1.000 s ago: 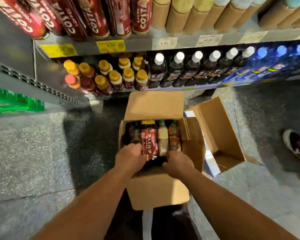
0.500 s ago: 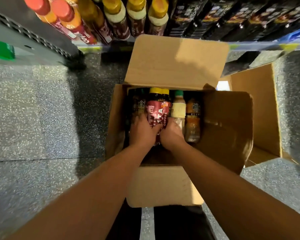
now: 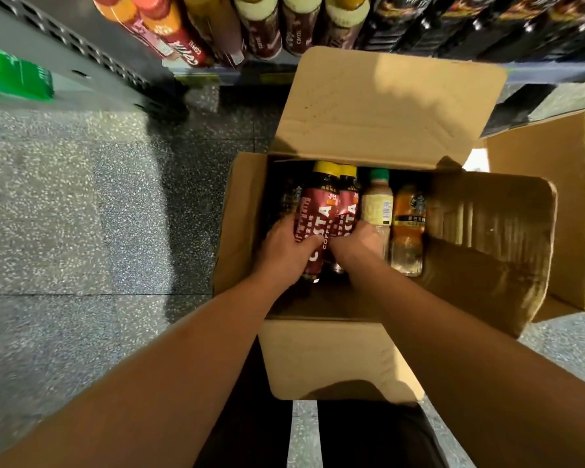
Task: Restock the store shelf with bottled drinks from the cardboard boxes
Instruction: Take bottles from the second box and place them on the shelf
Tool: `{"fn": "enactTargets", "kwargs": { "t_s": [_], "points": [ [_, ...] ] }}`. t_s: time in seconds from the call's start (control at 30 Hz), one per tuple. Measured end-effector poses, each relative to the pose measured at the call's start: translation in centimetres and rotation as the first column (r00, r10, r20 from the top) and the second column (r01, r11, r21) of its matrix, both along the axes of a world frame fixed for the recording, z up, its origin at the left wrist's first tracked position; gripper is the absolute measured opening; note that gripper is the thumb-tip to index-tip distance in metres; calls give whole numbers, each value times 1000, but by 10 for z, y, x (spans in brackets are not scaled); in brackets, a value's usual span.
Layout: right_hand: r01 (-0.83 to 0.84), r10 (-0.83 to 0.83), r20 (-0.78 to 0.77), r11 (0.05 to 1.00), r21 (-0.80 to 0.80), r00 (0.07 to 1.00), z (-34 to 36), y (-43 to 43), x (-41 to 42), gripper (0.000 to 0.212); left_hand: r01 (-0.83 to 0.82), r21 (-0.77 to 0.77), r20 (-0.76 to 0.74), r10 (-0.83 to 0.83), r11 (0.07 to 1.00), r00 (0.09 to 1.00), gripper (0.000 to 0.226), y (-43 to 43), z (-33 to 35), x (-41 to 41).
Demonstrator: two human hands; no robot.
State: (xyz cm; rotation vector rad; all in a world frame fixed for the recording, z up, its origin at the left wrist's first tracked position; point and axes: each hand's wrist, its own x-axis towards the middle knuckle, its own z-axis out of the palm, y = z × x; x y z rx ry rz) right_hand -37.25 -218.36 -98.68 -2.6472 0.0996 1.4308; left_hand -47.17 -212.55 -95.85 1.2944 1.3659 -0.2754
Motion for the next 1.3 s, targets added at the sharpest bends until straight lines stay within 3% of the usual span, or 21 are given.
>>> {"fn": "enactTargets", "kwargs": {
  "t_s": [0.17,0.3,0.43,0.53,0.6,0.67,0.73,0.83,1.03,1.2,1.3],
  "points": [
    [345,-313,-186,922,177,932,41,-7,7,30,-291,-169,-38,289,942,957,38,4,32,2],
    [432,-366,-266,863,263,892,90,-13,10,33,-232,-201,5,238,952,971,35,9,64,4],
    [471,-403,-255,817,333,879,142,-12,13,57,-205,-252,131,244,946,961,19,17,106,10],
    [506,-428,-271,742,440,862,183,-9,14,62,-182,-229,230,235,956,944,21,26,144,15],
    [496,-399,-294,686,533,868,210,-7,16,56,-205,-226,289,267,952,920,33,29,170,16],
    [465,-357,-298,654,596,885,237,-6,17,48,-225,-240,324,296,944,899,25,30,194,15],
    [439,-335,-283,661,609,899,264,-6,17,42,-241,-250,345,319,938,883,19,29,217,12],
    [372,-270,-255,667,646,928,303,-7,14,29,-298,-208,389,358,932,849,27,23,251,5],
    [277,-174,-216,586,761,961,393,-12,5,45,-377,-109,528,375,920,762,18,9,336,-3],
    [200,-97,-176,507,838,980,483,-13,1,46,-431,95,644,275,898,714,8,6,427,-14],
    [124,-46,-116,470,874,992,539,-13,-6,48,-413,117,729,205,903,654,21,3,484,-25]
  ]
}}
